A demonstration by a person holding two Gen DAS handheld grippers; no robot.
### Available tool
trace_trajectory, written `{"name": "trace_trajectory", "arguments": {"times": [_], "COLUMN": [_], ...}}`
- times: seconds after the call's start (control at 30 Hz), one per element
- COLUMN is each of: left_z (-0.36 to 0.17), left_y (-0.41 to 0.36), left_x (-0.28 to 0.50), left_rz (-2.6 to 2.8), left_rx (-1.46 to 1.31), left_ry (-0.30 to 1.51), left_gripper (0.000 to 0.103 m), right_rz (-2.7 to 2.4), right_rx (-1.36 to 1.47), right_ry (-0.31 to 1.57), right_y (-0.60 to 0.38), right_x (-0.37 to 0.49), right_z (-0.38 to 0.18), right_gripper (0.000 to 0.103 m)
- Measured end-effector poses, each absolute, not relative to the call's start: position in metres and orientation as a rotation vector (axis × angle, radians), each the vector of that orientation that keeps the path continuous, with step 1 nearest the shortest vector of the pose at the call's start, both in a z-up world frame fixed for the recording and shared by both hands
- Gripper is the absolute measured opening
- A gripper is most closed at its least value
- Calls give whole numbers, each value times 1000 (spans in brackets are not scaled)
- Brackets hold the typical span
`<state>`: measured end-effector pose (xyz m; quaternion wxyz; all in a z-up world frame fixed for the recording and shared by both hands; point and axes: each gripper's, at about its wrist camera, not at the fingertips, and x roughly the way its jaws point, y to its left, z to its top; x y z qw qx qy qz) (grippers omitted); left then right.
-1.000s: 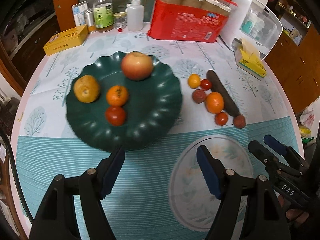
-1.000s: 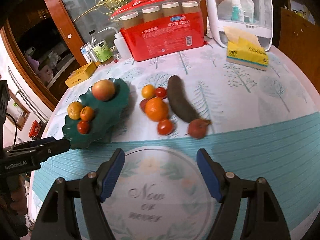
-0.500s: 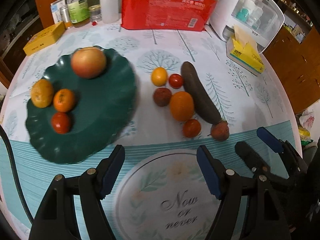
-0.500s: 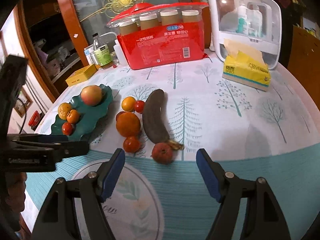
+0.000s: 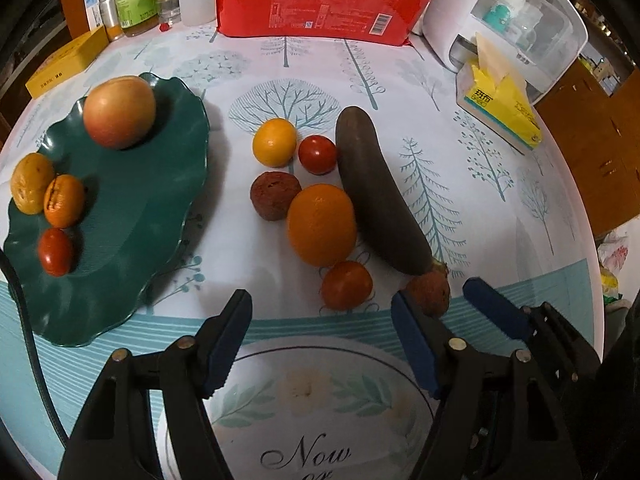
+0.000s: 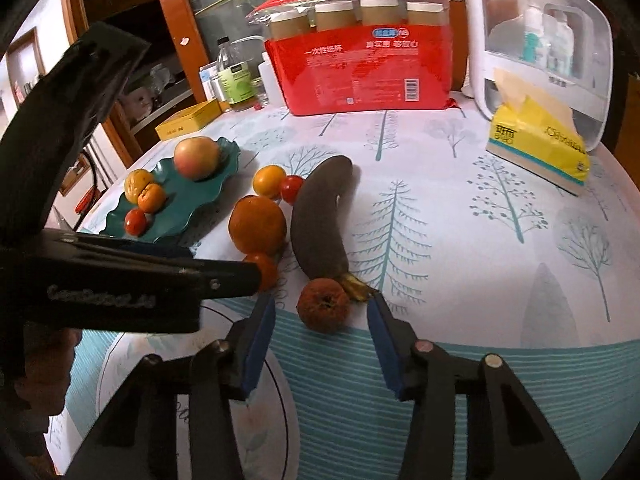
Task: Organize fruits
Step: 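Grasp a small red tomato with left tool while right grasps the brown lychee, then carry tomato with left tool onto green plate while right releases lychee there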
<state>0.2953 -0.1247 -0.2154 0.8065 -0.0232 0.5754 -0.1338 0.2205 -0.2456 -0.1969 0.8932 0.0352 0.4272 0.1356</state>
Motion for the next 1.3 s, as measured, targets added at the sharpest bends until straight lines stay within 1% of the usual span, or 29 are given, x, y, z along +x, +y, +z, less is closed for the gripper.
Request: {"name": "trace_trajectory", "arguments": {"times": [0.03,0.1,0.17,0.2,0.3,0.47,0.9,1.3], "left_z": [-217,-221,-223,-224,-226,-229,-222,-200], "left_y": [-125,-127,-129,-130,-135,-141,-134,-94], "left_x": [297,299,301,302,304,304,298,283], "left_rz": [-285,-286,-288,-293,-310,-320,-339,-342], "left_rx": [-54,-56,-58,-62,-68,-45,-59,-74], "left_ry": [1234,1236,1239,1238,1238,1250,1237,1196], "left_gripper": [63,58,55,51,47,28,27,27], "right_rz": [288,298,302,307,322,328,319,268], "right_rx": [69,53,43,45,49,63,63,15], "right_ry": [887,887,889,893,909,919,945,926], "right_y": [-245,-244,-244,-244,-244,-247,-244,-225], "right_x": [221,224,226,227,228,229,226,218], "right_z": [-198,-200,-202,-204,-207,-210,-208,-188], "right_gripper": [45,42,39,37,33,31,30,30]}}
